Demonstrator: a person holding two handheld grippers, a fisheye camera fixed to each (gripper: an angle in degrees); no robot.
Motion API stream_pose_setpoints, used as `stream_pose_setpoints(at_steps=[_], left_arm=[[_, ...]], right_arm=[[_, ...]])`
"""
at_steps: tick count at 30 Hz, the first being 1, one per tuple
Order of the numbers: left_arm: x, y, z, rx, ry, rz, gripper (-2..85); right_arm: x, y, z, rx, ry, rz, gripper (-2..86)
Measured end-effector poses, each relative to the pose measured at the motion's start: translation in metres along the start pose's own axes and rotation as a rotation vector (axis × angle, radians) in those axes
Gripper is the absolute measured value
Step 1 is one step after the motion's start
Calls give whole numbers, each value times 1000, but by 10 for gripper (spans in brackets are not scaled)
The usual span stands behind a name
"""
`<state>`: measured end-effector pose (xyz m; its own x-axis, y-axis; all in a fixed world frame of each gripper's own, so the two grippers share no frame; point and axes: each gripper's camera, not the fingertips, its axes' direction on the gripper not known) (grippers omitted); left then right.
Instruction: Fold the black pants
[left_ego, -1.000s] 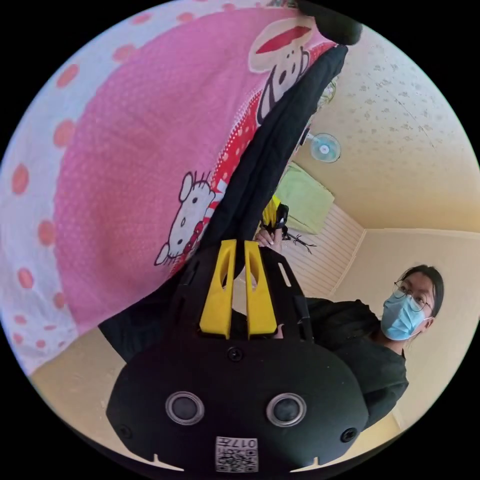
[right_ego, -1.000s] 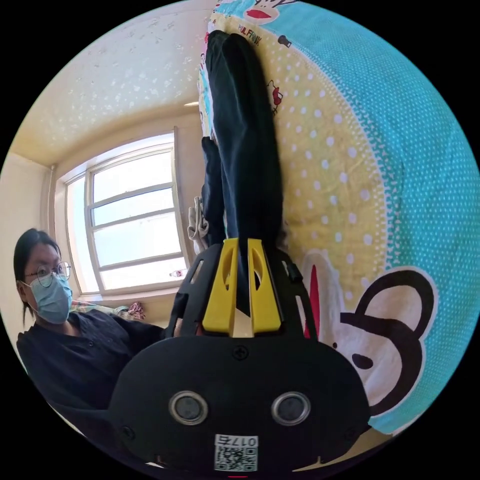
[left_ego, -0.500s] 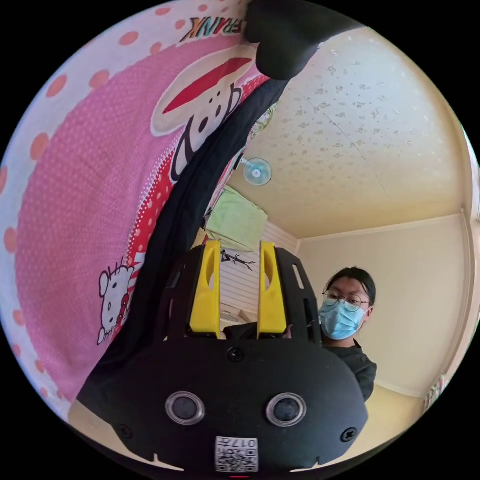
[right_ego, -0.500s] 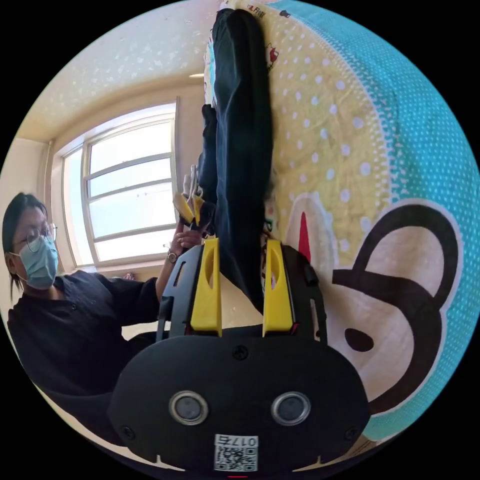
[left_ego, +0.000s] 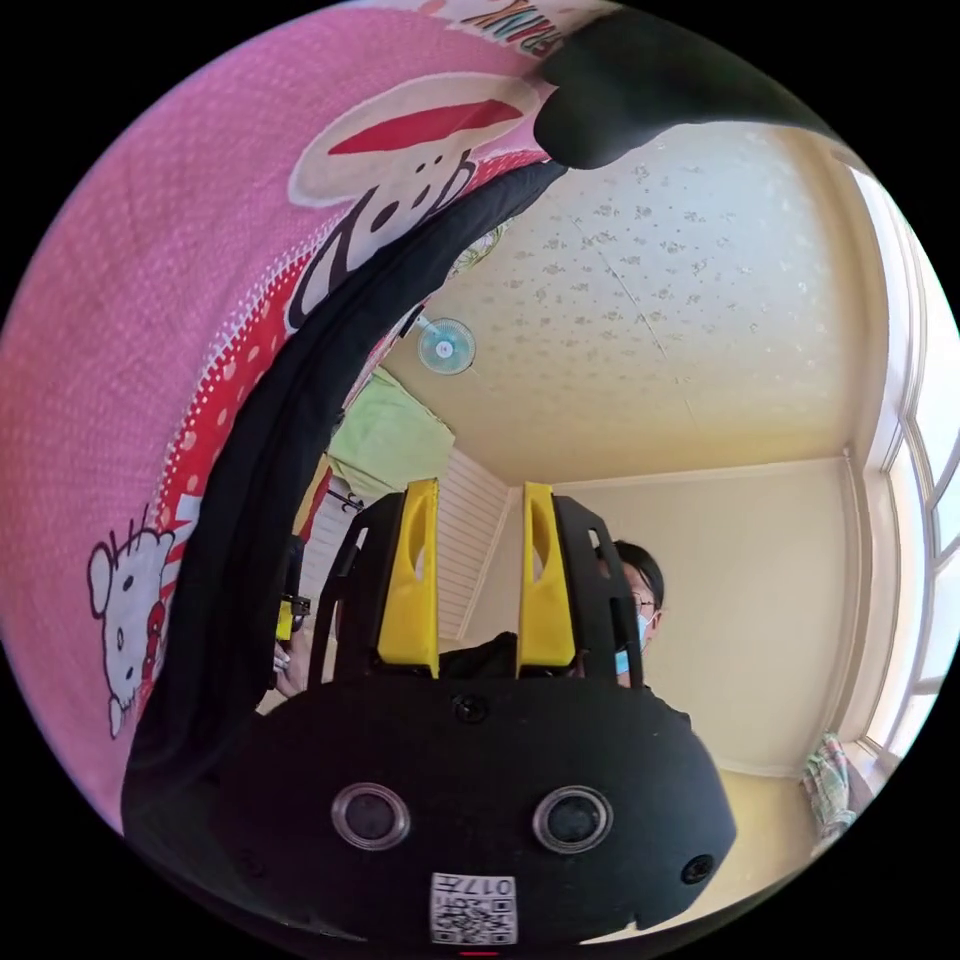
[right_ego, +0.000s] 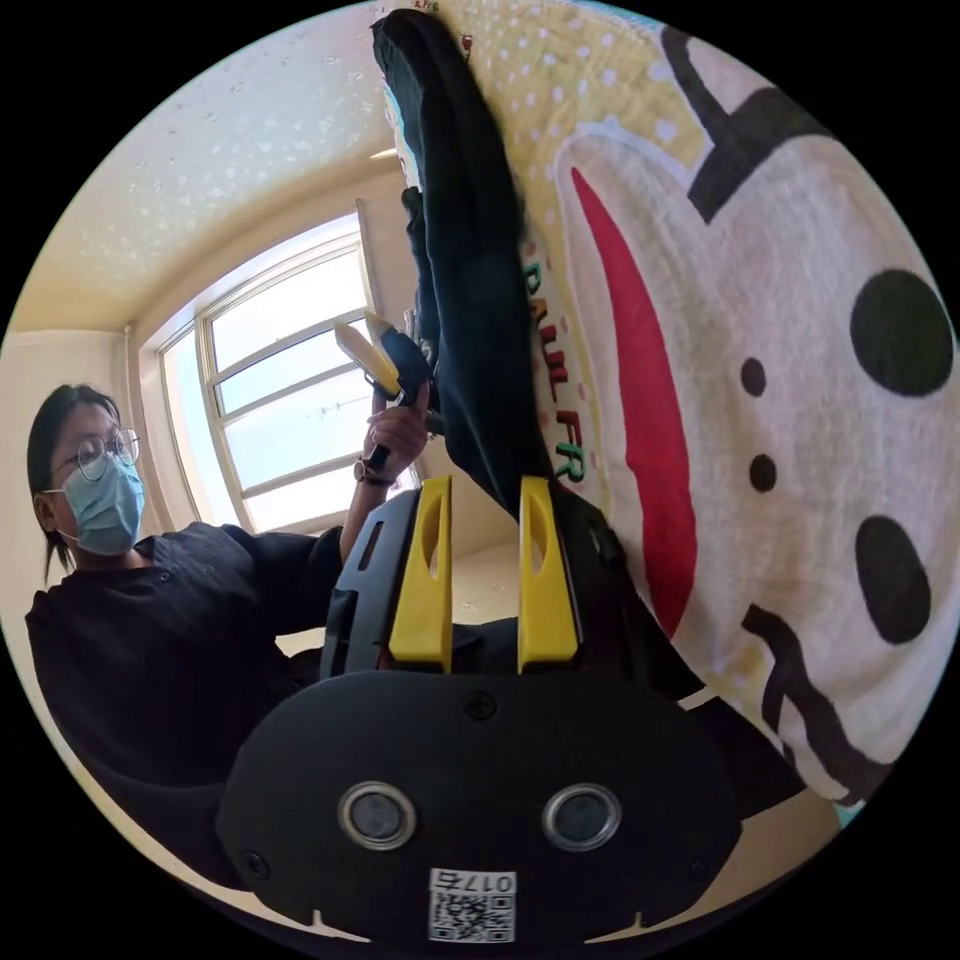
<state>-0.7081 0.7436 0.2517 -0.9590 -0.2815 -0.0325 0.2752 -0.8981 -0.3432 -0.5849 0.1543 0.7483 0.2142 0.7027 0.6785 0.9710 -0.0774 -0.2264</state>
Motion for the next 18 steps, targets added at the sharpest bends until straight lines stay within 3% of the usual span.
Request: stream_pose_setpoints(at_steps=[2, 4, 6, 8, 14, 18], left_arm=[[-8, -1, 0, -24, -52, 26, 122], [-10, 2, 4, -75, -214, 102, 123], [-19, 14, 14, -147, -585, 129, 135], [-32, 26, 23, -190, -771, 148, 145], [-105, 69, 29, -240, -842, 139, 98], [-155, 81, 39, -339, -989, 90, 45]], right_arm=[[-1, 1, 0, -18, 31, 6, 116], [0, 5, 4, -39, 53, 21, 117], [3, 8, 11, -61, 42, 32, 114], [5, 10, 19, -72, 45, 44, 107], [7, 8, 33, -101, 29, 58, 66], [9, 11, 46, -127, -18, 90, 35]])
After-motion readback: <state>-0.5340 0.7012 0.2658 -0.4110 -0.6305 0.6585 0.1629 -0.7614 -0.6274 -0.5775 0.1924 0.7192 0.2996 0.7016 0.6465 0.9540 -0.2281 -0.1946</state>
